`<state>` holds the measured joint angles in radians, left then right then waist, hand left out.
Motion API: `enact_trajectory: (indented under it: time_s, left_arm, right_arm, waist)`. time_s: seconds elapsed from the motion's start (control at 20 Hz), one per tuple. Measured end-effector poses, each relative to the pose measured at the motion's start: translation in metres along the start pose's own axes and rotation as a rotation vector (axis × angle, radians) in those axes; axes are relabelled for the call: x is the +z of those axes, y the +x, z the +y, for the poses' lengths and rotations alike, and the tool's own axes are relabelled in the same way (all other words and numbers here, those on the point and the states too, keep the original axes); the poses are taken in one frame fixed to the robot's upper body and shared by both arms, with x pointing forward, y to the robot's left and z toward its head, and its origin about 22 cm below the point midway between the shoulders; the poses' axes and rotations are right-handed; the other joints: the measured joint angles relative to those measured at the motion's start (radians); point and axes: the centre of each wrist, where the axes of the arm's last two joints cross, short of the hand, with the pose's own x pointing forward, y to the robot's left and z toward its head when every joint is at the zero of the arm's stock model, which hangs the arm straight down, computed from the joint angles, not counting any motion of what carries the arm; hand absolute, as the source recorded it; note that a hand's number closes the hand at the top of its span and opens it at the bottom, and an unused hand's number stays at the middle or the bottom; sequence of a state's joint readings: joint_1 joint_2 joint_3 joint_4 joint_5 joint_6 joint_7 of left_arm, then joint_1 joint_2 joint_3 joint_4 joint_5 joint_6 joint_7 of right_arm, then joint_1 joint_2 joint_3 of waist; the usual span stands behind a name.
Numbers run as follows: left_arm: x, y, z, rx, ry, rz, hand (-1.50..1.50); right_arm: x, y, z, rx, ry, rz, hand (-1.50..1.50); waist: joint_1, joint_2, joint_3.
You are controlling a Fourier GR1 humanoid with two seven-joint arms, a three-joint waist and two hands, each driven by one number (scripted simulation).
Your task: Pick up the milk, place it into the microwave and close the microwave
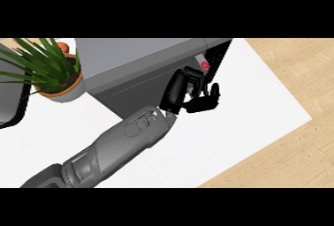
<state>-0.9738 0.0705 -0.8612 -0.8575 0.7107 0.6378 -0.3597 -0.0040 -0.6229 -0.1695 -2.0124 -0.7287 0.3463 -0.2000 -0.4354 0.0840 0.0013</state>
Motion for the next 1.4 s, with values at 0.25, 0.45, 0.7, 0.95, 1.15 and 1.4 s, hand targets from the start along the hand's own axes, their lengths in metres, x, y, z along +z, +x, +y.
enact_trajectory:
  time_s: [0.25, 0.45, 0.7, 0.95, 1.15, 1.4]
  left_arm:
    - [0.000, 0.001, -0.005, 0.012, 0.037, 0.010, 1.50]
    - [-0.003, 0.003, -0.019, 0.050, 0.108, 0.055, 1.50]
    - [-0.005, 0.006, -0.023, 0.050, 0.064, 0.062, 1.50]
    - [-0.007, 0.006, -0.026, 0.053, -0.012, 0.059, 1.50]
    - [-0.008, 0.007, -0.028, 0.058, -0.073, 0.057, -1.50]
    - [-0.006, 0.006, -0.030, 0.067, -0.135, 0.051, -1.50]
  right_arm:
    - [-0.002, 0.003, -0.004, -0.011, -0.003, -0.002, -1.50]
    - [-0.002, 0.006, -0.008, -0.010, -0.018, -0.006, -1.50]
    - [-0.002, 0.015, -0.014, 0.013, -0.044, -0.023, -1.50]
    - [-0.001, 0.023, -0.019, 0.035, -0.073, -0.033, -1.50]
    - [0.001, 0.030, -0.022, 0.052, -0.090, -0.038, -1.50]
    - [0.004, 0.036, -0.024, 0.060, -0.111, -0.036, -1.50]
  waist:
    - [0.003, 0.000, 0.000]
    - [0.024, -0.003, 0.001]
    - [0.048, -0.001, 0.000]
    - [0.073, -0.001, 0.000]
    - [0.092, 0.001, 0.000]
    - [0.118, 0.000, -0.001]
